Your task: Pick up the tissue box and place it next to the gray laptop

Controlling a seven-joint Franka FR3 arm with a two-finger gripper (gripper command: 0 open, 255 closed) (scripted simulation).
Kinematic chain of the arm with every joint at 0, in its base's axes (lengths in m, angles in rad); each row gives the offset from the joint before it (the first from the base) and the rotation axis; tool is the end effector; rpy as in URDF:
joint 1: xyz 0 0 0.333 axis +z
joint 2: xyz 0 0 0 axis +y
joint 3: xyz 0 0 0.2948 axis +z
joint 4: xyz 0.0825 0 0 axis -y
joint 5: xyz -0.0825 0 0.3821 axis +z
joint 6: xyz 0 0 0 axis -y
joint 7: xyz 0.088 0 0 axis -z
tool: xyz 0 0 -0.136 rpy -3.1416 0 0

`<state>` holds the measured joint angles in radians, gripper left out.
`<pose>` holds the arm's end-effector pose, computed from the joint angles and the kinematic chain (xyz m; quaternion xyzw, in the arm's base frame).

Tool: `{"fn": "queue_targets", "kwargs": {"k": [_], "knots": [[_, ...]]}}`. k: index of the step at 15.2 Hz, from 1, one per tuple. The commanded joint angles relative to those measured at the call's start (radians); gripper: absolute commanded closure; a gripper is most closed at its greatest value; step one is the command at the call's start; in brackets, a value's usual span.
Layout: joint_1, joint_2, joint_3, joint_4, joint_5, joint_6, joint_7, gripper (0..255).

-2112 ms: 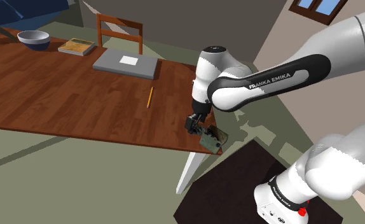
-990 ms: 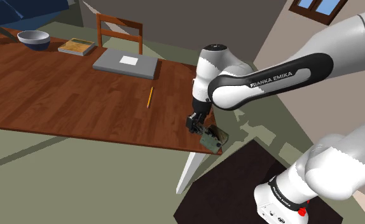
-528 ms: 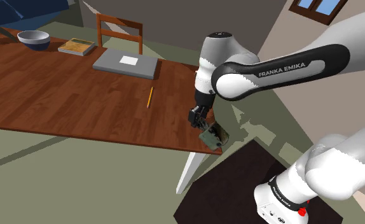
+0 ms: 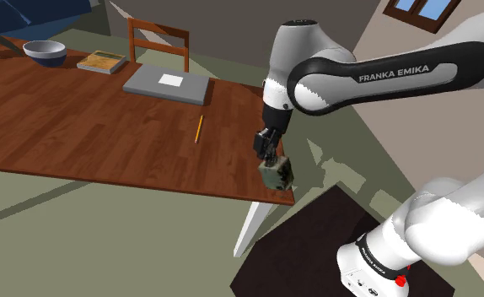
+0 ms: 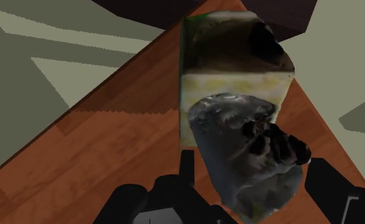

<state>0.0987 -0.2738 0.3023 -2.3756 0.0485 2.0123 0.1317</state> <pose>0.4107 0.1765 0.3678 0.9919 0.1154 -0.0436 0.0312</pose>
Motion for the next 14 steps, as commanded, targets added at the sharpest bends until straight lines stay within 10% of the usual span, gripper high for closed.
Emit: {"fn": "queue_targets", "kwargs": {"k": [1,14], "knots": [[0.000,-0.010,-0.002,0.017,0.001,-0.026,-0.002,255],[-0.009,-0.019,-0.019,0.168,-0.006,-0.186,-0.019,255]]}}
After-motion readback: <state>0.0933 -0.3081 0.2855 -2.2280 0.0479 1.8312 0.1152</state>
